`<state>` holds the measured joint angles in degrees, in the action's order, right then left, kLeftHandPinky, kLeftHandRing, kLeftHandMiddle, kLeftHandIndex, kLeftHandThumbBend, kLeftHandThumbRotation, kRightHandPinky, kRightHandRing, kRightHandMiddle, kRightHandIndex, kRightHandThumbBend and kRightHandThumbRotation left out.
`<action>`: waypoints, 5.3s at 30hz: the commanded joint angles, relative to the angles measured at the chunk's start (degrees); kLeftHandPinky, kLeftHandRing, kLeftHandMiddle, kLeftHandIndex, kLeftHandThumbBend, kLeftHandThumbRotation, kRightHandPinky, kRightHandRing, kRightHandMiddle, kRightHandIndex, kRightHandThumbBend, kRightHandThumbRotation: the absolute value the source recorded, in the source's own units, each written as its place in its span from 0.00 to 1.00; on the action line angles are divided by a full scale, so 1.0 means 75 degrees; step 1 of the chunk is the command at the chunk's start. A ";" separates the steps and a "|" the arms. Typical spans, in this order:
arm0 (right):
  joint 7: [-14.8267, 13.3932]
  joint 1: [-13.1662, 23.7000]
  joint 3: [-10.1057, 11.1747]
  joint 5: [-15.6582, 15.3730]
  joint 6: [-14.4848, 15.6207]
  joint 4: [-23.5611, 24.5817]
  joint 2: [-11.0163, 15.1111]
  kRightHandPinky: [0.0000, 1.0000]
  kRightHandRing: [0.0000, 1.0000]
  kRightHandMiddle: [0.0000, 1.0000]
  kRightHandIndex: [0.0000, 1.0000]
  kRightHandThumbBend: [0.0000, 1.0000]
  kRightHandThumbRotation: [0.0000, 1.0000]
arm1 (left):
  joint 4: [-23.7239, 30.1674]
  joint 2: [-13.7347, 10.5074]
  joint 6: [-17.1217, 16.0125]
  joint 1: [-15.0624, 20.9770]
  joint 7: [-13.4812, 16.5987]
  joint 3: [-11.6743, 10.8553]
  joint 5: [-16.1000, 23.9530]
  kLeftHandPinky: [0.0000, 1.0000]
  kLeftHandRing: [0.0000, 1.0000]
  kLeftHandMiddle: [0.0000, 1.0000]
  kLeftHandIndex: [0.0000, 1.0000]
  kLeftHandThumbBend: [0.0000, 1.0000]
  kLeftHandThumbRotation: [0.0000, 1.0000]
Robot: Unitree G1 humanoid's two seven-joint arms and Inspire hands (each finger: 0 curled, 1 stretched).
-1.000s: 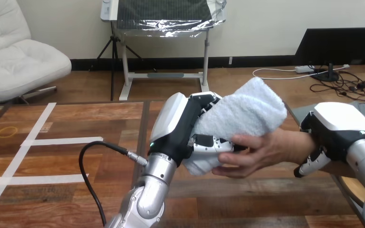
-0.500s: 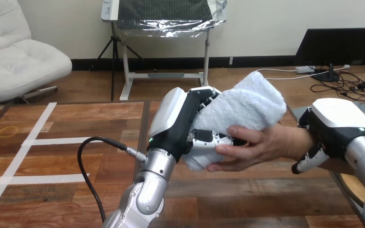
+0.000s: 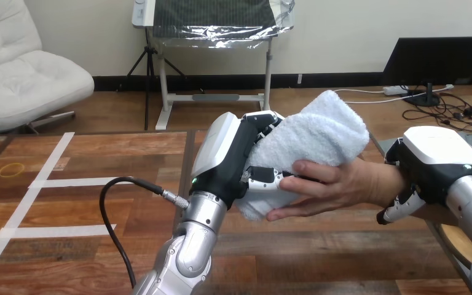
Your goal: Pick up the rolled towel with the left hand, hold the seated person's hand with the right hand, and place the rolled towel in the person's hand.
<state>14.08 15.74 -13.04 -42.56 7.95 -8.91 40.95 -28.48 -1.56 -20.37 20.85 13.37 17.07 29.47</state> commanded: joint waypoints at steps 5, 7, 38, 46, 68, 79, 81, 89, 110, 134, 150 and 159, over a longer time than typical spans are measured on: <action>-0.0168 0.0199 0.0366 0.0240 -0.0106 0.0219 0.0016 0.10 0.17 0.26 0.31 0.71 0.00 | -0.0225 0.0078 -0.0153 0.0463 -0.0008 0.0202 0.0056 0.32 0.37 0.44 0.49 0.57 0.00; -0.0156 0.0194 0.0380 0.0250 -0.0095 0.0217 0.0007 0.10 0.16 0.25 0.31 0.71 0.00 | -0.0231 0.0077 -0.0170 0.0454 -0.0002 0.0206 0.0054 0.32 0.37 0.44 0.49 0.56 0.00; -0.0025 0.0141 0.0316 0.0206 0.0109 0.0242 -0.0057 0.10 0.18 0.27 0.32 0.71 0.00 | -0.0169 -0.0026 -0.0230 0.0317 -0.0104 0.0179 -0.0071 0.33 0.38 0.44 0.49 0.55 0.00; -0.0020 0.0139 0.0301 0.0201 0.0124 0.0220 -0.0073 0.11 0.18 0.27 0.32 0.72 0.00 | -0.0147 -0.0049 -0.0235 0.0304 -0.0133 0.0171 -0.0082 0.34 0.39 0.44 0.49 0.56 0.00; -0.0104 0.0102 0.0328 0.0241 0.0037 0.0160 -0.0071 0.13 0.20 0.31 0.37 0.76 0.00 | -0.0195 -0.0069 -0.0263 0.0316 -0.0135 0.0167 -0.0061 0.32 0.38 0.44 0.49 0.56 0.00; 0.0208 0.0147 0.0120 -0.0177 0.0135 0.0298 0.0154 0.49 0.60 0.65 0.67 0.80 0.06 | -0.0103 -0.0194 -0.0105 0.0374 -0.0168 0.0275 0.0216 0.32 0.39 0.46 0.51 0.58 0.01; 0.0247 0.0143 0.0131 -0.0188 0.0117 0.0314 0.0164 0.55 0.65 0.70 0.71 0.80 0.07 | -0.0029 -0.0250 0.0044 0.0386 -0.0236 0.0332 0.0363 0.32 0.40 0.47 0.52 0.58 0.02; 0.0395 0.0127 0.0176 -0.0169 0.0062 0.0383 0.0205 0.76 0.83 0.85 0.85 0.81 0.10 | 0.0311 -0.0444 0.0633 0.0415 -0.0693 0.0536 0.0797 0.48 0.59 0.70 0.78 0.63 0.22; 0.0469 0.0093 0.0238 -0.0171 0.0069 0.0491 0.0187 0.84 0.90 0.92 0.90 0.80 0.08 | 0.0714 -0.0648 0.1093 0.0347 -0.1178 0.0705 0.0954 0.69 0.84 0.95 0.98 0.77 0.33; 0.0425 0.0051 0.0261 -0.0179 0.0017 0.0516 0.0204 0.83 0.91 0.94 0.90 0.81 0.06 | 0.0768 -0.0805 0.1041 0.0280 -0.1218 0.0622 0.0833 0.68 0.81 0.88 0.88 0.72 0.20; 0.0575 0.0072 0.0262 -0.0156 0.0143 0.0559 0.0168 0.84 0.92 0.94 0.91 0.80 0.05 | 0.0739 -0.0936 0.0947 0.0224 -0.1251 0.0570 0.0744 0.67 0.79 0.86 0.84 0.67 0.19; 0.0539 0.0079 0.0295 -0.0123 0.0095 0.0554 0.0180 0.84 0.92 0.94 0.91 0.81 0.05 | 0.0793 -0.0999 0.0962 0.0204 -0.1428 0.0500 0.0550 0.68 0.80 0.85 0.83 0.65 0.21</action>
<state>18.72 14.28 -12.62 -43.61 8.87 -7.15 41.02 -24.71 -7.49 -13.00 21.20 3.31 21.98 34.43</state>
